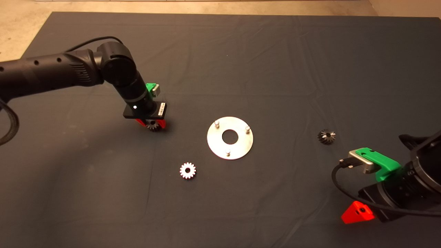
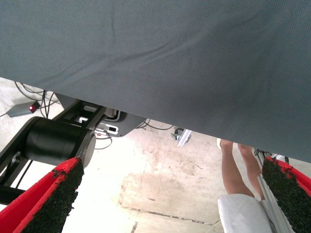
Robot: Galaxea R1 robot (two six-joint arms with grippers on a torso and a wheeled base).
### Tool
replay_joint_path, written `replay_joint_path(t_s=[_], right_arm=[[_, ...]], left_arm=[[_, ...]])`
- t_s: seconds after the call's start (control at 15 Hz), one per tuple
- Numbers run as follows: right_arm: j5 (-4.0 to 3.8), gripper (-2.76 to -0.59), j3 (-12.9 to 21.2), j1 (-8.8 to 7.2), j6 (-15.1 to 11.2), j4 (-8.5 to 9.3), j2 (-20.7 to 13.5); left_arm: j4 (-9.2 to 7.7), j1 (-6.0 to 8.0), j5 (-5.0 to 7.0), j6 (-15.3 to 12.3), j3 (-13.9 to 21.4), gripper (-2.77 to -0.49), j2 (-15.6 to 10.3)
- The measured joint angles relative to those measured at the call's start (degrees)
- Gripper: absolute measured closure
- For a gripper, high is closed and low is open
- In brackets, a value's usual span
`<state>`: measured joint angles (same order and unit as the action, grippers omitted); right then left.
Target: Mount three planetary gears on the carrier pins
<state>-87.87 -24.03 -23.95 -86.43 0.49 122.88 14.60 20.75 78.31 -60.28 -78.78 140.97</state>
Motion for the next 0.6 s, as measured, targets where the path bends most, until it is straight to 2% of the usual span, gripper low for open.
replay_joint_path(t_s=[0.33,0.6], right_arm=[[0.00,-2.73,0.0,0.00,0.0,0.00,0.0],[0.02,-2.73,0.0,0.00,0.0,0.00,0.0]], left_arm=[[0.00,0.00,0.00,0.0,-0.4,-1.09,0.0],[0.00,0.00,0.13,0.0,-0.4,-1.06,0.4]])
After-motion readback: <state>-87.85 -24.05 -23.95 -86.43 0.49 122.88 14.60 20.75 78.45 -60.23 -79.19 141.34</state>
